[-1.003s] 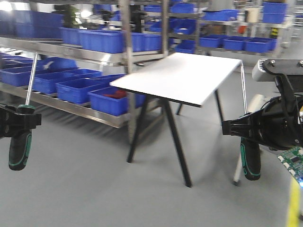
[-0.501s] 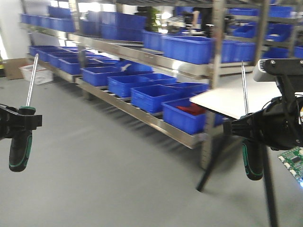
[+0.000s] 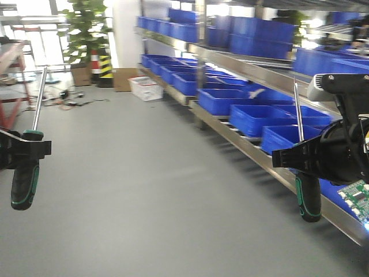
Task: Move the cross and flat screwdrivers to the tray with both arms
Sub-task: 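Drive the base away from the table carrying both screwdrivers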
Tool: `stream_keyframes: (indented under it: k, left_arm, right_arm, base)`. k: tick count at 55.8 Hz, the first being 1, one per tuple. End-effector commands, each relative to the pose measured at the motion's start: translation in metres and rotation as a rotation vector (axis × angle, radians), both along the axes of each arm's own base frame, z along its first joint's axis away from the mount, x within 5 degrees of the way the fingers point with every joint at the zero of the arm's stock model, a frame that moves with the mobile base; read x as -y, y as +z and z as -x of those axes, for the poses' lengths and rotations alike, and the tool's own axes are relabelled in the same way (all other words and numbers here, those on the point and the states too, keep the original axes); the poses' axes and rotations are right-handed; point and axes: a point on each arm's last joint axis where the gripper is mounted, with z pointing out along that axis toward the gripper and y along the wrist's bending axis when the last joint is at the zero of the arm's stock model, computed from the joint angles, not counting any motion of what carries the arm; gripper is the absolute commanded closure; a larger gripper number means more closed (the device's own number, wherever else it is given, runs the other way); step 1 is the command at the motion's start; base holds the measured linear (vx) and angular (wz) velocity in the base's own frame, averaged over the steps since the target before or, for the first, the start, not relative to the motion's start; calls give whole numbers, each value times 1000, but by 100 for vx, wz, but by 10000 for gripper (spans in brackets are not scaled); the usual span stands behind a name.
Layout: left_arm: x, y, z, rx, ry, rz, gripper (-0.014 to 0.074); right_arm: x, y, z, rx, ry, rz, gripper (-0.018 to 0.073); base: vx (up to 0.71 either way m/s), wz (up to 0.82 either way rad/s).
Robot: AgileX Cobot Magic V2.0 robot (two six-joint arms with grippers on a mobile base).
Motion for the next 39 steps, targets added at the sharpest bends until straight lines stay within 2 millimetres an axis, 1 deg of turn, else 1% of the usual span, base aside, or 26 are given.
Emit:
stream_keyframes:
  k: [1, 20, 39]
  left_arm:
    - [-1, 24, 6, 118, 24, 50, 594]
    - [-1, 24, 6, 118, 24, 49, 594]
    - [-1, 24, 6, 119, 25, 50, 594]
  right_arm:
    - [2, 24, 5, 139, 9, -28, 567]
    - [2, 24, 5, 139, 9, -28, 567]
    - [2, 24, 4, 139, 9, -29, 567]
  base:
    - [59, 64]
    - [60, 54]
    - [62, 29]
